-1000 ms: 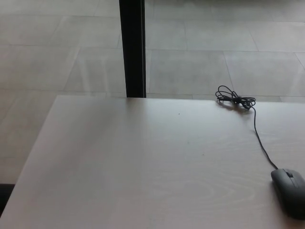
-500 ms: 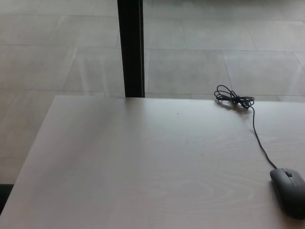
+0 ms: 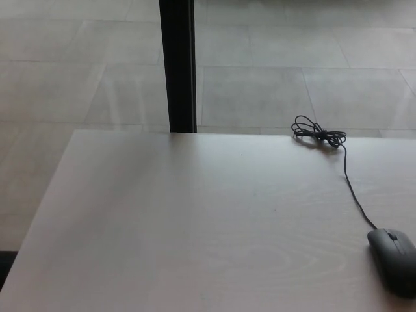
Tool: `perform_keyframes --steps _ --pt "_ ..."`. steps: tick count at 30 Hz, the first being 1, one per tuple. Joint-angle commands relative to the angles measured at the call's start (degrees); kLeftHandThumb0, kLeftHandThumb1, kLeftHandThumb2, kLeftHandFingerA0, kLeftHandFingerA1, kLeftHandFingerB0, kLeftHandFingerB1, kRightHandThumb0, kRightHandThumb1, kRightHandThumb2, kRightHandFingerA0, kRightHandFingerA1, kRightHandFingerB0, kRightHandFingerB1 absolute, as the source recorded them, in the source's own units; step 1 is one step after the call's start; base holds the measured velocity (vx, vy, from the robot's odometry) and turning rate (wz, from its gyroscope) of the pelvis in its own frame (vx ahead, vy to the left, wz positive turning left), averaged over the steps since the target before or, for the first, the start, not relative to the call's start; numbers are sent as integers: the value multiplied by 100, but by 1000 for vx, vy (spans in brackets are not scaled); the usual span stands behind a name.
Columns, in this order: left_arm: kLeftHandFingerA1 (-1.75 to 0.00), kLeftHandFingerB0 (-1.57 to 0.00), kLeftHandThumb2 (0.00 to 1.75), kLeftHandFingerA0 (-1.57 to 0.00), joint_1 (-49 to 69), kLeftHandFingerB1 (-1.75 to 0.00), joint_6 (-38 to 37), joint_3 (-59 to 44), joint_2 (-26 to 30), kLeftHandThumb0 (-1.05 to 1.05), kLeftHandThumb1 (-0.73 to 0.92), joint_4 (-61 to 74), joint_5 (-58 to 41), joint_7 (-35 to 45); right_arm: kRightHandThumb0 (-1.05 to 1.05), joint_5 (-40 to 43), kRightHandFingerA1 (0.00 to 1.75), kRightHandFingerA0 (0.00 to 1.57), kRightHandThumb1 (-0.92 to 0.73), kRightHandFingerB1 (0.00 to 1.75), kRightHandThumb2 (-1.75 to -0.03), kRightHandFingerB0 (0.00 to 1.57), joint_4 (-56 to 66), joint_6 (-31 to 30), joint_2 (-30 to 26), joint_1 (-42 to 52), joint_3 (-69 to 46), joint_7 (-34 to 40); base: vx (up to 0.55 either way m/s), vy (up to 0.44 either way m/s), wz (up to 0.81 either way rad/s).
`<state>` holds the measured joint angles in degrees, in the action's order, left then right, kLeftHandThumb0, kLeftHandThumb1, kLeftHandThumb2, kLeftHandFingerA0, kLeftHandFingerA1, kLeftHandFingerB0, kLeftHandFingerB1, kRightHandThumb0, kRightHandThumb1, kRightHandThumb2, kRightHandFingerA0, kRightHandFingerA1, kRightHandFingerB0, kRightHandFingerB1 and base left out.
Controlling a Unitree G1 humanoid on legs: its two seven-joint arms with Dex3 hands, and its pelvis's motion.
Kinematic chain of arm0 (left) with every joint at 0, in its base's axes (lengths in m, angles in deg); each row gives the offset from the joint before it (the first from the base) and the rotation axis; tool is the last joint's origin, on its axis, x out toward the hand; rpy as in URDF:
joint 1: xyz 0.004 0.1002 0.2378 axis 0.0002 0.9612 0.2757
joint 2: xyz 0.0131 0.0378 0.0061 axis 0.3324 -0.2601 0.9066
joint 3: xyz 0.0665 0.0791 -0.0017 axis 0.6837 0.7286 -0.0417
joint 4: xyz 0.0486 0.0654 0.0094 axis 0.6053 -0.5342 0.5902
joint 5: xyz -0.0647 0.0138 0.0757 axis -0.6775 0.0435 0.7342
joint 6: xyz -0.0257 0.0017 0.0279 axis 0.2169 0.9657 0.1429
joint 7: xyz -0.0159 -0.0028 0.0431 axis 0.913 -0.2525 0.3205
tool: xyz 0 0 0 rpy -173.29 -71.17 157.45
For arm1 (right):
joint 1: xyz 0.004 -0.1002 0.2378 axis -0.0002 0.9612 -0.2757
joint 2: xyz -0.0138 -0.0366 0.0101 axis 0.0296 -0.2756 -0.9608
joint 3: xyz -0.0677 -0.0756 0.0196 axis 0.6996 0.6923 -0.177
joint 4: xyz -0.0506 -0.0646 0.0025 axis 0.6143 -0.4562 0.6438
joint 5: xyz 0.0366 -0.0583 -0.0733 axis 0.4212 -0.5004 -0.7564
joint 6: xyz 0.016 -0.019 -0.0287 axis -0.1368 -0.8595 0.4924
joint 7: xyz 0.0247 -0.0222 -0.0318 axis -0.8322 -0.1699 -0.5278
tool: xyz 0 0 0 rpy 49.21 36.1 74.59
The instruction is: The robot uses its right fingers to click on the left button of the black mouse placed on the table.
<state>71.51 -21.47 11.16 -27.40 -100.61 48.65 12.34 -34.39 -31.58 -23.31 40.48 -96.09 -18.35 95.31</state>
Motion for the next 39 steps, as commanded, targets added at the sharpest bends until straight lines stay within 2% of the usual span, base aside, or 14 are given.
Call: perform_keyframes --steps 1,4,6,8,11,14,15,19,20,25,26,30,31,39 --pt "-164 -14 71 -46 5 -36 -11 -88 45 -99 92 -32 -281 19 -63 -156 145 72 -92 19 -75 6 1141 -502 -293 -292 397 262 0 0 0" --pt "-156 -13 83 -54 2 -38 -44 26 65 -97 92 -27 -182 -85 -62 -806 127 75 -91 23 -69 11 1381 85 -402 -404 1084 187 0 0 0" --pt "-160 -12 78 -50 -17 -36 -47 17 57 -96 92 -10 -229 -90 -66 -1002 41 34 -89 27 -66 10 1445 202 -532 -427 1474 36 0 0 0" --pt "-141 -13 84 -43 -19 -37 -51 35 61 -95 92 -12 -236 -75 -75 -1085 59 46 -71 40 -104 7 1480 259 -628 -409 1672 -23 0 0 0" --pt "-118 -10 128 -62 21 -49 -100 123 74 -87 82 1 -181 61 -73 -1940 92 90 -85 28 -66 20 1712 342 -1175 -350 2751 -356 0 0 0" --pt "-145 -18 79 -48 25 -39 -101 113 86 -95 92 -15 -208 17 -72 -2161 140 104 -84 30 -68 24 1906 153 -1362 -304 3134 -375 0 0 0" --pt "-118 -12 124 -62 1 -48 -82 132 95 -89 80 -14 -189 -88 -72 -2466 160 103 -82 34 -69 31 1963 235 -1485 -285 3439 -381 0 0 0" --pt "-158 -16 81 -51 28 -39 -155 69 62 -103 92 2 -278 19 -72 -2800 134 97 -84 35 -65 37 1950 669 -1576 -222 3938 -338 0 0 0" --pt "-158 -17 83 -52 18 -39 -151 63 60 -102 92 3 -286 5 -75 -2800 73 85 -85 34 -66 39 1963 618 -1562 -256 4052 -385 0 0 0" --pt "-168 -21 75 -55 1 -39 -130 106 82 -97 92 0 -253 -60 -78 -3038 63 96 -84 35 -66 47 1874 875 -1480 -269 4502 -215 0 0 0" --pt "-127 -14 124 -70 21 -49 -149 106 73 -90 82 6 -258 -1 -76 -3231 122 98 -82 36 -65 48 1845 1083 -1512 -236 4712 -183 0 0 0" --pt "-137 -27 88 -58 44 -43 -192 120 72 -103 91 -5 -234 -87 -66 -3566 60 92 -68 36 -62 48 1756 1269 -1650 -251 5176 -228 0 0 0" --pt "-120 -25 128 -62 55 -53 -204 128 75 -94 85 0 -228 -63 -61 -3738 55 93 -62 36 -60 48 1715 1321 -1747 -299 5415 -334 0 0 0" --pt "-149 -21 87 -57 35 -42 -153 118 121 -97 92 14 -260 11 -54 -4469 62 93 -56 37 -57 51 1376 1779 -2200 -501 6263 -305 0 0 0"
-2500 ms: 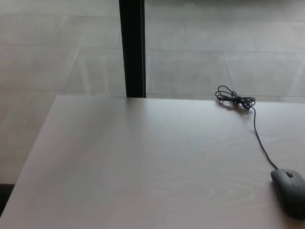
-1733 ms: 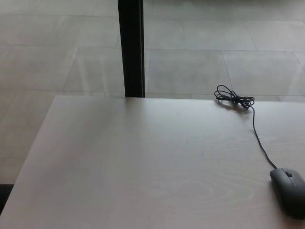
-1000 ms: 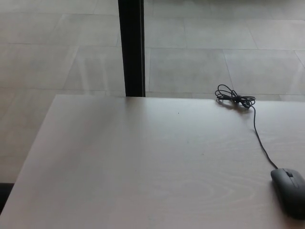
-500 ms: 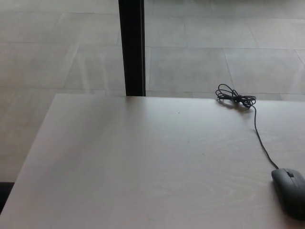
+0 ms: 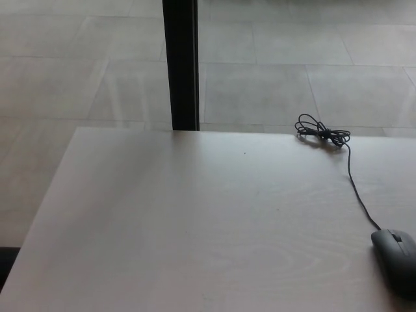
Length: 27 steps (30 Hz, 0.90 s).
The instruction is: The robot uses its right fingers to click on the left button of the black mouse placed on the table.
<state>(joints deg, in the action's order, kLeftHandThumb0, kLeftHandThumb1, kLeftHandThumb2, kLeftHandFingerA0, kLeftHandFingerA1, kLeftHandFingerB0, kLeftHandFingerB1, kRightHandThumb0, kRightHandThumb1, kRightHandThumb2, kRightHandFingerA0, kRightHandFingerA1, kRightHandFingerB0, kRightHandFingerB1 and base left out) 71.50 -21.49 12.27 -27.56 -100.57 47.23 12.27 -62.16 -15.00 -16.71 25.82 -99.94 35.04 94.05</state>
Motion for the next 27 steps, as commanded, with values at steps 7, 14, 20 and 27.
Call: perform_keyframes --steps 7,14,20,27 --pt "-116 -24 128 -60 58 -52 -259 100 139 -95 85 10 -20 -24 -51 -2142 147 90 -55 39 -59 51 -357 1254 -1074 -208 1422 -218 0 0 0" --pt "-146 -28 101 -72 77 -47 -246 97 165 -103 83 7 -46 33 -52 -2613 160 91 -58 41 -57 55 -556 1355 -1304 -348 1837 -116 0 0 0" --pt "-166 -32 80 -70 66 -43 -252 108 168 -95 92 27 -63 -32 -58 -2529 168 87 -61 42 -64 56 -666 1482 -1177 -522 1914 -140 0 0 0" --pt "-121 -30 100 -64 47 -46 -223 143 175 -102 82 66 -88 -25 -59 -2235 137 109 -52 58 -90 53 -516 1535 -844 -617 1778 -544 0 0 0"
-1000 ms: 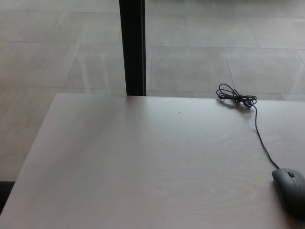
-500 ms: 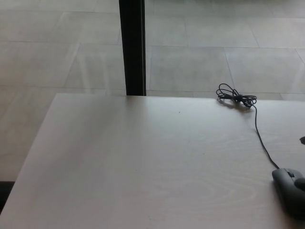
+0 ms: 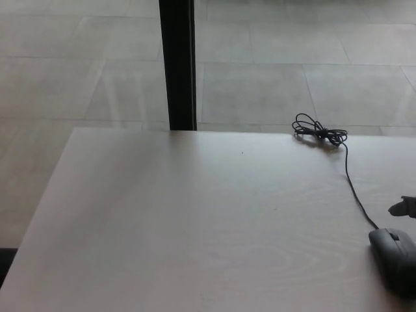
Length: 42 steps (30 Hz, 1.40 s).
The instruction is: The robot uses its right fingers to click on the left button of the black mouse placed on the table.
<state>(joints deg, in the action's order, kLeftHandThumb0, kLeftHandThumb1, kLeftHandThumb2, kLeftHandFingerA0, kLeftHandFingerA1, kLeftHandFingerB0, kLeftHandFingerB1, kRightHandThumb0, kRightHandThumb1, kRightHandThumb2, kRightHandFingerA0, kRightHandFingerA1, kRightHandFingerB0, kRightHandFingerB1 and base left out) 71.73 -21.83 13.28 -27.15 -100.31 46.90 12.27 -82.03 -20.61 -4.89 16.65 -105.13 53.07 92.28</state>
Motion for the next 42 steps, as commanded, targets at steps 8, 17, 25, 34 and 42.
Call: perform_keyframes --steps 8,17,25,34,42 --pt "-148 -32 80 -67 23 -43 -217 112 129 -99 92 4 -69 -30 -55 -292 129 102 -50 56 -88 50 -108 467 296 -65 -210 -464 0 0 0" --pt "-151 -34 86 -69 29 -43 -244 103 106 -97 92 -32 -132 -126 -57 -470 121 89 -66 40 -60 55 -442 302 383 -81 -313 -684 0 0 0" --pt "-136 -32 83 -63 76 -43 -304 243 101 -99 92 31 -34 1 -64 -735 143 89 -69 41 -64 56 -491 430 341 -78 -382 -544 0 0 0" --pt "-133 -28 82 -63 60 -40 -279 176 95 -102 92 4 -156 181 -62 -844 117 92 -68 42 -61 59 -589 758 544 -97 -333 -412 0 0 0" --pt "-128 -28 86 -63 69 -41 -286 160 84 -99 92 4 -154 118 -66 -1144 129 76 -73 41 -62 56 -1030 719 601 -143 -223 -306 0 0 0"
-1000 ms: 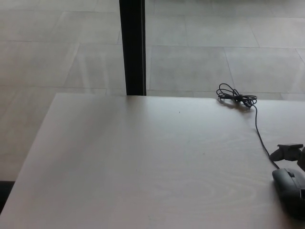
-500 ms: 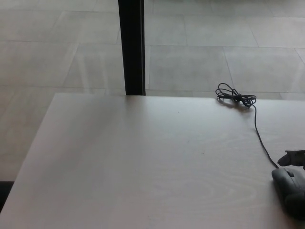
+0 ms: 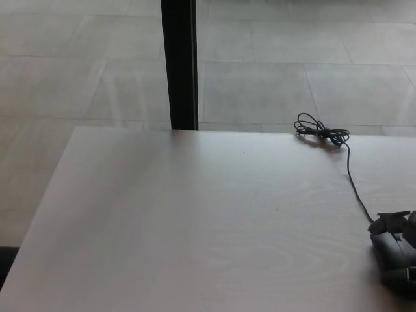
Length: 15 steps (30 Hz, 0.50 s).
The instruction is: The robot uses its right fingers to click on the left button of the black mouse placed on the table.
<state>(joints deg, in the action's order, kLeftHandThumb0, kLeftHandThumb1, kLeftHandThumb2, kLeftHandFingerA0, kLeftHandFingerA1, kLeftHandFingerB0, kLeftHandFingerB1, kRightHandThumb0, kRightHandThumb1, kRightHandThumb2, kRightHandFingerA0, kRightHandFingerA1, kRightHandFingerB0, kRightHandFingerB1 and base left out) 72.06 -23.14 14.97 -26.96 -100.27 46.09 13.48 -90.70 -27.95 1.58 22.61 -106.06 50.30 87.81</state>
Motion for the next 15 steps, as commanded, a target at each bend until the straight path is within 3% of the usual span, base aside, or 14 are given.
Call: perform_keyframes --steps 1,3,4,5,6,7,8,9,10,11,15 --pt "-115 -32 85 -63 35 -42 -168 35 69 -95 92 -12 -23 -47 -65 -270 154 81 -67 44 -65 58 -318 -31 0 -40 35 27 0 0 0" --pt "-115 -32 85 -63 39 -42 -190 58 65 -95 92 -28 1 -126 -65 -216 154 81 -67 44 -65 58 -365 -5 14 -23 -21 31 0 0 0" --pt "-128 -31 82 -63 37 -42 -188 -6 60 -102 92 -31 -82 -26 -66 -249 158 84 -66 45 -65 58 -404 23 -56 25 -51 121 0 0 0" --pt "-131 -30 83 -60 36 -41 -155 -26 67 -101 92 -36 -110 16 -67 -322 150 85 -71 43 -61 60 -429 17 -103 41 -44 184 0 0 0" --pt "-114 -31 84 -57 33 -41 -148 -27 69 -102 92 -42 -104 9 -68 -373 152 88 -72 44 -61 60 -503 45 -144 45 -41 250 0 0 0" --pt "-114 -31 84 -57 30 -41 -158 -17 68 -102 92 -48 -88 -22 -68 -402 152 88 -72 44 -61 60 -597 89 -185 45 -40 316 0 0 0" --pt "-122 -30 98 -63 27 -45 -167 -17 69 -103 83 -49 -89 -24 -68 -383 156 88 -71 45 -61 62 -692 191 -203 52 -58 426 0 0 0" --pt "-112 -23 131 -71 40 -50 -185 -4 71 -95 85 -40 -83 31 -68 -393 156 89 -71 46 -61 62 -754 250 -220 47 -62 505 0 0 0" --pt "-119 -29 84 -69 47 -41 -200 7 68 -103 92 -31 -77 38 -68 -392 162 87 -67 47 -66 61 -796 298 -240 49 -71 557 0 0 0" --pt "-135 -28 85 -65 51 -41 -210 5 63 -104 92 -23 -82 34 -67 -369 164 87 -66 46 -66 60 -812 326 -265 70 -100 578 0 0 0" --pt "-131 -27 85 -62 54 -41 -151 -28 80 -102 92 -20 -144 100 -67 -264 152 89 -71 44 -61 61 -877 441 -312 116 -206 591 0 0 0"
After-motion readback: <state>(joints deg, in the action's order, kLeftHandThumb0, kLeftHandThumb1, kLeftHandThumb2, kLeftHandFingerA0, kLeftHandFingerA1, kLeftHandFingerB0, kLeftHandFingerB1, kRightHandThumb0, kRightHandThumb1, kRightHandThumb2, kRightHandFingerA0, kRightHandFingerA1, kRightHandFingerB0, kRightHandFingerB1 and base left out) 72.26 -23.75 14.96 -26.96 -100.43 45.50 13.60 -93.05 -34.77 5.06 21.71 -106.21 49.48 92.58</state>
